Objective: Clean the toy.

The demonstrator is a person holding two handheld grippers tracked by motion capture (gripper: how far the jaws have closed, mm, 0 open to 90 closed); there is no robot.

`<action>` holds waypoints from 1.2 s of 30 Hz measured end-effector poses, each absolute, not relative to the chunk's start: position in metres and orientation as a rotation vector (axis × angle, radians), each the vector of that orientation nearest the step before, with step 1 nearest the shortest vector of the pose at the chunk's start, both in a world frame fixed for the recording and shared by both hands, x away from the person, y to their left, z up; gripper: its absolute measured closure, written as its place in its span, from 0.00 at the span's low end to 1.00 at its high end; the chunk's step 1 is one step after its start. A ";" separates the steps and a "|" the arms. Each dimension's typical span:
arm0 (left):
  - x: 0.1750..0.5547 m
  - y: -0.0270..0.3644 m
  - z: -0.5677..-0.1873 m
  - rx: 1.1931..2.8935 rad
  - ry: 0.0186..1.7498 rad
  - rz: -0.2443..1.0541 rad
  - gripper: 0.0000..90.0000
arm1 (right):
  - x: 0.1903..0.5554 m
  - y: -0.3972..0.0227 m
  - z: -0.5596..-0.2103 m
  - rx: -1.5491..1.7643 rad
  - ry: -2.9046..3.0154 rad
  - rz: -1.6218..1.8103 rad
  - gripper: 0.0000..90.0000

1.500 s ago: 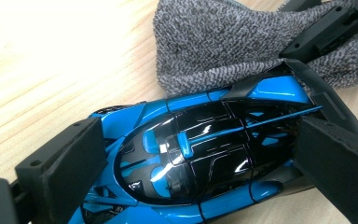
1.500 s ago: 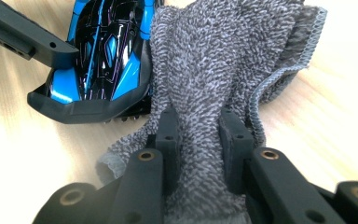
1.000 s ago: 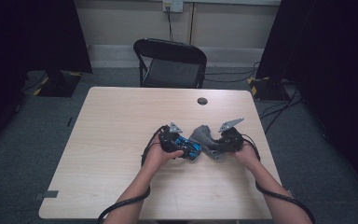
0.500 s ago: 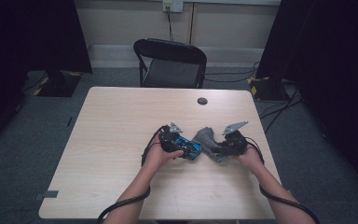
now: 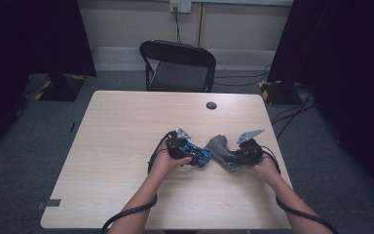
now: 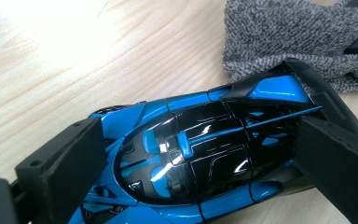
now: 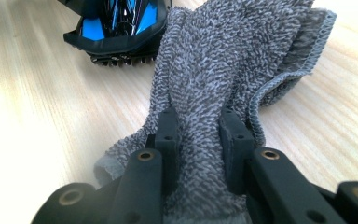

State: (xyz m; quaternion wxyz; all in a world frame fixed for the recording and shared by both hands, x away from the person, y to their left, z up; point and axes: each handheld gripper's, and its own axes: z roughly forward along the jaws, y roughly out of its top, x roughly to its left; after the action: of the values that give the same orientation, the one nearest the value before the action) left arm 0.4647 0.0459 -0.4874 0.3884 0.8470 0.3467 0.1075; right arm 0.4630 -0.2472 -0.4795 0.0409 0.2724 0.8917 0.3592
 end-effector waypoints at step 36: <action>0.465 0.044 -0.478 2.170 0.882 0.262 0.11 | 0.445 -0.281 -0.462 0.891 2.671 1.137 0.81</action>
State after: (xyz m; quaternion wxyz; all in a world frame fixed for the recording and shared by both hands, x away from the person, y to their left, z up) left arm 0.4652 0.0439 -0.4781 0.3824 0.8507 0.3458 0.1029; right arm 0.4448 -0.2811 -0.4619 0.0524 0.2931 0.8784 0.3738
